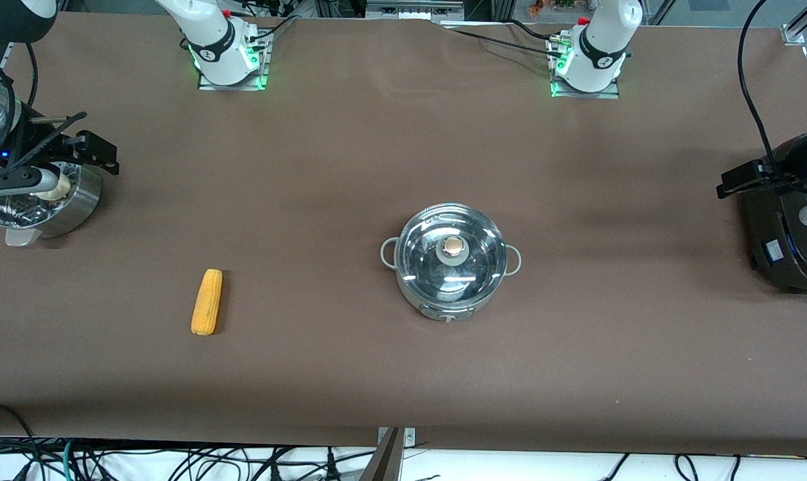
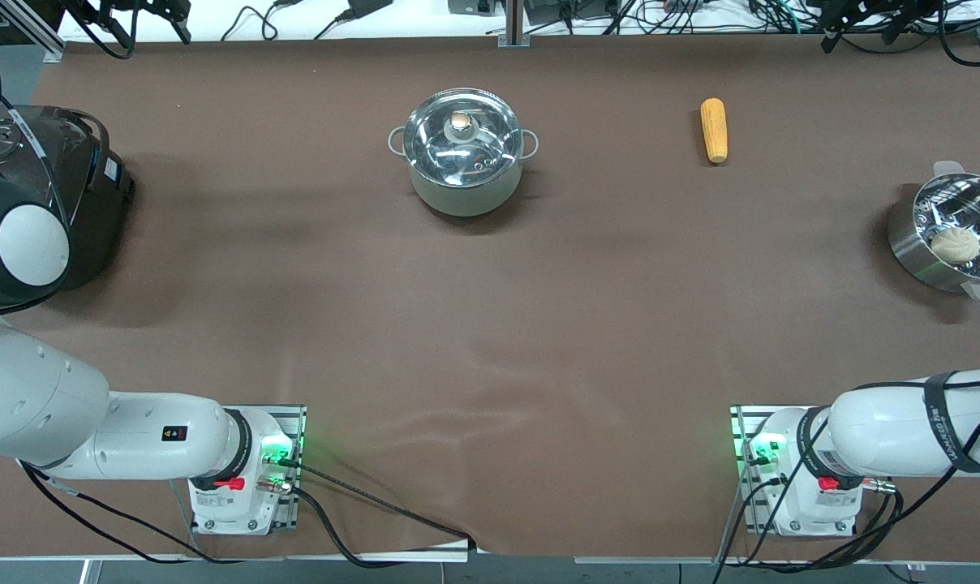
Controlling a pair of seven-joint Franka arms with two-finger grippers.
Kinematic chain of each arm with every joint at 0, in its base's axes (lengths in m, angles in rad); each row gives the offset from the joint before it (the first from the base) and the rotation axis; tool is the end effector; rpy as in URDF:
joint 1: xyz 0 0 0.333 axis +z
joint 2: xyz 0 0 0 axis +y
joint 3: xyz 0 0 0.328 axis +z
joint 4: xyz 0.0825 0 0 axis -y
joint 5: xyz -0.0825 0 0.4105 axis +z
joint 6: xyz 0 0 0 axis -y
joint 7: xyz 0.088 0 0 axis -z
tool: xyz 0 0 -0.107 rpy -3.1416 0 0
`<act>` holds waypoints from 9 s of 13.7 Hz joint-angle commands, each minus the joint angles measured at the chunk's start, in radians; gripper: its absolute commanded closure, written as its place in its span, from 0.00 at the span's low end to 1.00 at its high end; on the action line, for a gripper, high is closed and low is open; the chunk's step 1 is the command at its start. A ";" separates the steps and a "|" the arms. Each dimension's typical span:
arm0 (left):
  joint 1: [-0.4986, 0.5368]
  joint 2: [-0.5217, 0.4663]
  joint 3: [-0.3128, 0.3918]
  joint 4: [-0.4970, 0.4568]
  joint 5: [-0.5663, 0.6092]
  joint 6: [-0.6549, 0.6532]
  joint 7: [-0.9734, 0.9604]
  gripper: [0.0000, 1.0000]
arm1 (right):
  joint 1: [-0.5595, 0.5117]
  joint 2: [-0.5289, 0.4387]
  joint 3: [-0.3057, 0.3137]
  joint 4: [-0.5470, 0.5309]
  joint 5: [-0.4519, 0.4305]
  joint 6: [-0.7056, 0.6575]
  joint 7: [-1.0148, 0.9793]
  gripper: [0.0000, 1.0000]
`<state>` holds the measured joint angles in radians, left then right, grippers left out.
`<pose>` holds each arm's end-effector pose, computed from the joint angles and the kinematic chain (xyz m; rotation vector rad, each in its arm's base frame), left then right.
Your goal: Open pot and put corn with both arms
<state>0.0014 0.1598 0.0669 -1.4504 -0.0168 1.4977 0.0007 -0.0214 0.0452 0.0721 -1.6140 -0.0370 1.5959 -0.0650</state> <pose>0.6213 0.0373 0.5940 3.1249 0.1048 -0.1751 0.5939 0.0254 0.5906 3.1014 0.1829 -0.0985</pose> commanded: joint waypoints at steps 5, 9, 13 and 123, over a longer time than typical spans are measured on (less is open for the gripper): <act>0.000 0.001 0.001 0.010 0.006 -0.008 0.016 0.00 | -0.006 0.012 -0.001 0.029 0.016 -0.020 -0.010 0.00; -0.001 0.001 0.001 0.012 0.009 -0.008 0.016 0.00 | -0.006 0.012 -0.001 0.029 0.016 -0.017 -0.010 0.00; 0.000 0.001 0.001 0.010 0.009 -0.008 0.016 0.00 | -0.006 0.018 -0.003 0.029 0.016 -0.017 -0.012 0.00; 0.094 0.353 -0.033 -0.459 -0.139 0.767 0.173 0.16 | 0.670 0.877 0.117 0.557 0.095 0.843 0.857 0.91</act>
<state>0.0850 0.5121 0.0378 -1.9066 -0.1094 2.2704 0.1446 0.6628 0.9008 0.1572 -1.0717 0.0417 2.4193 0.8127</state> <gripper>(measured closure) 0.463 0.670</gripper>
